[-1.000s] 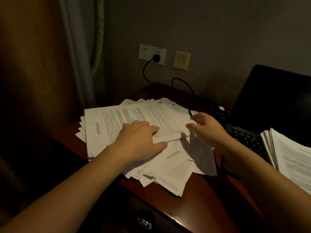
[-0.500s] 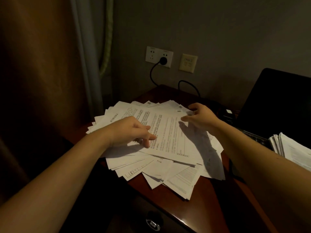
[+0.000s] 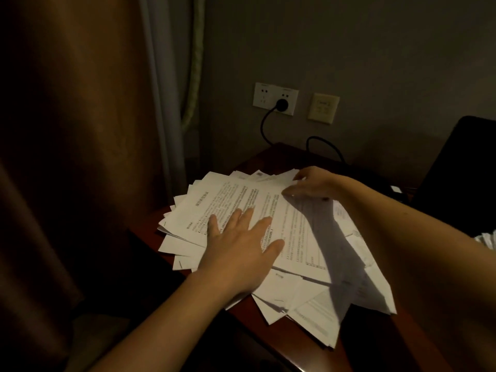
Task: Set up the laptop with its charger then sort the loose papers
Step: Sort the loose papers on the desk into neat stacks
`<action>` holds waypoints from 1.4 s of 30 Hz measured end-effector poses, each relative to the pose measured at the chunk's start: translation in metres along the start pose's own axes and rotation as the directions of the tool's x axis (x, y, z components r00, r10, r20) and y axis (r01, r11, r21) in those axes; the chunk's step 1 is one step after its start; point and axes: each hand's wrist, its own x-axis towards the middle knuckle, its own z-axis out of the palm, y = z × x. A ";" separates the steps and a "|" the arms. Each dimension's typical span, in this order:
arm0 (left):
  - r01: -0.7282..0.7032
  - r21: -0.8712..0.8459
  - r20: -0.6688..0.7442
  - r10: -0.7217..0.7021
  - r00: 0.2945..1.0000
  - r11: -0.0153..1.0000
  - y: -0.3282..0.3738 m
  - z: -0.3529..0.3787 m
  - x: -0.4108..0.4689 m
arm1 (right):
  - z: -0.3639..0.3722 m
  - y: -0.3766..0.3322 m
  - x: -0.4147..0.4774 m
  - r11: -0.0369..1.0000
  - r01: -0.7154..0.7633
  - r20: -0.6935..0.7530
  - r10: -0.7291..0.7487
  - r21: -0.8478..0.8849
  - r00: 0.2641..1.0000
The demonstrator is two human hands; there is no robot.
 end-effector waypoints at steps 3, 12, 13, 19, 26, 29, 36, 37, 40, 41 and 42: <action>0.004 -0.019 -0.010 -0.004 1.000 1.000 -0.005 -0.001 0.004 | -0.008 0.001 0.007 0.999 -0.003 0.068 0.006 -0.054 0.998; 0.003 -0.070 -0.070 -0.008 0.998 0.998 -0.008 -0.002 0.002 | -0.021 -0.001 0.024 0.998 0.045 0.098 -0.050 0.047 0.994; 0.000 -0.077 -0.070 -0.005 0.998 0.997 -0.008 -0.002 0.001 | -0.023 0.000 0.026 0.994 0.023 0.105 -0.034 0.104 0.994; -0.082 -0.129 -0.037 0.078 0.996 0.988 -0.010 -0.006 0.000 | -0.033 0.005 0.018 0.991 -0.052 0.214 0.025 0.119 0.977; -0.142 -0.146 0.001 0.143 0.990 0.979 -0.029 -0.034 0.022 | -0.042 0.027 -0.022 0.988 -0.077 0.252 0.041 0.132 0.967; -0.088 0.008 0.063 0.088 0.994 0.996 -0.010 -0.030 0.028 | -0.044 0.037 -0.048 0.964 -0.122 0.247 0.061 0.238 0.967; -0.156 0.080 0.122 0.146 0.982 0.985 0.041 0.004 0.012 | -0.014 0.080 -0.142 0.911 -0.185 0.029 0.188 0.368 0.982; -0.201 0.078 0.123 0.190 0.974 0.977 0.044 0.007 0.011 | -0.011 0.087 -0.156 0.909 -0.194 0.013 0.204 0.368 0.979; -0.331 0.081 0.129 0.319 0.939 0.940 0.045 0.009 0.012 | 0.000 0.102 -0.190 0.891 -0.175 -0.038 0.210 0.419 0.977; -0.365 0.082 0.133 0.352 0.926 0.928 0.043 0.008 0.013 | 0.004 0.107 -0.196 0.911 -0.148 -0.120 0.208 0.384 0.971; -0.393 0.079 0.139 0.380 0.914 0.916 0.042 0.006 0.014 | 0.007 0.111 -0.200 0.950 -0.123 -0.249 0.199 0.288 0.948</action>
